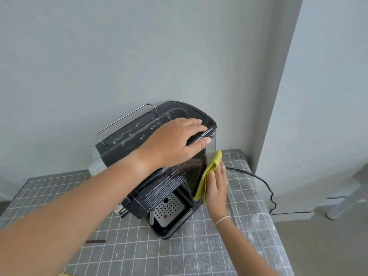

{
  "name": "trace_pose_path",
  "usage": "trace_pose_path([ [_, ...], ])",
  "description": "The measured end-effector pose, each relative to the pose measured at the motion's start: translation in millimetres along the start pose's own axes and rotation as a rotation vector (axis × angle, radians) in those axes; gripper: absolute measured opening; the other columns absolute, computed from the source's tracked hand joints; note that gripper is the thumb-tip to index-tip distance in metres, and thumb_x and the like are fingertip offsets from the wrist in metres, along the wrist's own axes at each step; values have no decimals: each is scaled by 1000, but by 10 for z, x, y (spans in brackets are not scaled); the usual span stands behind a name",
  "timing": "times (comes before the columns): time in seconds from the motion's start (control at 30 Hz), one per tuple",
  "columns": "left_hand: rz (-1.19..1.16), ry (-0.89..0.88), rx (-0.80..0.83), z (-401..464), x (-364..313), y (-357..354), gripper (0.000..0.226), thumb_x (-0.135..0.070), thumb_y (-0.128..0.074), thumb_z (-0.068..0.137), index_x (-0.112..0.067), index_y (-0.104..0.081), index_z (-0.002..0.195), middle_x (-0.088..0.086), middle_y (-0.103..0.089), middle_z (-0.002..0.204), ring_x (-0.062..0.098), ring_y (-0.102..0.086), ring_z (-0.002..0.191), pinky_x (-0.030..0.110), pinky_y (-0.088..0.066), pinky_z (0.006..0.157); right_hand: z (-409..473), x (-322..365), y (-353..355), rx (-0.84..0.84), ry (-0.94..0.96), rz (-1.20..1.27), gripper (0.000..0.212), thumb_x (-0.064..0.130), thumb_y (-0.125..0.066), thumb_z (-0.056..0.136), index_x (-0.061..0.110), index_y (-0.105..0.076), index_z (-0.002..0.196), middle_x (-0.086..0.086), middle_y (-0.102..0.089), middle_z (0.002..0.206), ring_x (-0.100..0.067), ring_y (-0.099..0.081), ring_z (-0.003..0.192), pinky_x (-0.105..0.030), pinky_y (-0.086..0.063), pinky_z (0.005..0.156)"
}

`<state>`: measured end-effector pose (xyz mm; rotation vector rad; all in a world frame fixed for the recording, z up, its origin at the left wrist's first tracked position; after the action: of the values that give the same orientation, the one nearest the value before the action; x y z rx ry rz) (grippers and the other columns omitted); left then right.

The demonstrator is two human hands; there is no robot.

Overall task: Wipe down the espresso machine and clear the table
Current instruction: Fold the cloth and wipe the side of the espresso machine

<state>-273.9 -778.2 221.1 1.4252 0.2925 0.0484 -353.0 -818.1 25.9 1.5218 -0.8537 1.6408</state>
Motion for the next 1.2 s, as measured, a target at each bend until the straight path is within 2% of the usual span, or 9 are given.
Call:
trace_pose_path([
  [0.13, 5, 7, 0, 12, 1, -14, 56, -56, -34, 86, -28, -47, 132, -6, -42, 144, 10, -31, 135, 19, -18, 100, 258, 244, 15, -9, 121, -11, 42, 38, -27, 95, 49, -27, 135, 52, -17, 129, 28, -9, 123, 2, -5, 102],
  [0.27, 4, 12, 3, 14, 8, -8, 57, -57, -32, 85, -29, -47, 132, -8, -42, 144, 8, -30, 135, 17, -16, 101, 557, -44, 26, 33, -95, 91, 37, 42, -21, 97, 28, -52, 110, 19, -52, 108, 11, -38, 113, -39, -25, 113],
  [0.33, 4, 15, 8, 10, 9, -10, 56, -57, -32, 85, -29, -47, 132, -8, -42, 144, 7, -30, 135, 17, -16, 103, 449, -335, -42, 103, -314, 208, 47, 48, -17, 97, 25, -49, 124, -2, -53, 124, -14, -44, 124, -48, -29, 112],
  [0.4, 1, 19, -1, 12, 8, 0, 56, -56, -32, 85, -29, -48, 131, -8, -43, 143, 6, -31, 134, 17, -15, 104, 423, -319, -66, 89, -310, 246, 47, 47, -18, 97, 30, -43, 132, -2, -48, 135, -17, -41, 130, -43, -29, 113],
  [0.53, -8, 11, -18, 33, -2, 13, 57, -54, -29, 87, -23, -51, 130, -5, -47, 141, 7, -36, 132, 23, -16, 112, 827, 393, -82, -26, 22, 256, 39, 49, -21, 93, 43, -55, 110, 14, -60, 117, 3, -51, 112, -14, -38, 98],
  [0.63, -37, 20, -24, 26, 0, 21, 56, -52, -29, 88, -21, -52, 129, -5, -49, 139, 6, -37, 132, 25, -17, 113, 813, 342, -93, -46, 34, 246, 40, 46, -19, 94, 38, -56, 107, 14, -61, 108, 9, -54, 102, -15, -39, 91],
  [0.8, -56, 15, -23, 21, -22, 26, 53, -47, -28, 90, -20, -53, 128, -5, -50, 138, 5, -37, 131, 20, -15, 111, 367, -326, -91, -51, -183, 180, 42, 28, -16, 101, 23, -27, 142, 5, -34, 145, -6, -28, 135, -24, -18, 112],
  [1.0, -131, 29, -25, 23, -8, 34, 51, -41, -26, 91, -18, -57, 125, -2, -52, 137, 4, -38, 131, 20, -17, 110, 178, 527, -355, -159, 315, -8, 49, 44, -10, 97, 41, 6, 143, 16, 9, 154, -11, 9, 145, -28, 7, 118],
  [1.2, -157, 40, -20, 4, 12, 36, 54, -40, -23, 91, -16, -55, 126, -2, -52, 137, 4, -38, 130, 16, -16, 108, -613, 185, -623, 5, 278, -154, 52, 47, -10, 96, 35, 11, 143, 12, 18, 153, -11, 17, 143, -32, 8, 116],
])
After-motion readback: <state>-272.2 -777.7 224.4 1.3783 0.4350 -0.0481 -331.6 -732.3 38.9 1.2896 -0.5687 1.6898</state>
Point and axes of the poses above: each hand's wrist, its own z-axis towards the middle knuckle, its own y-axis out of the back of the hand, x = y × z, the point moved 6 cm from there along z, towards the middle knuckle
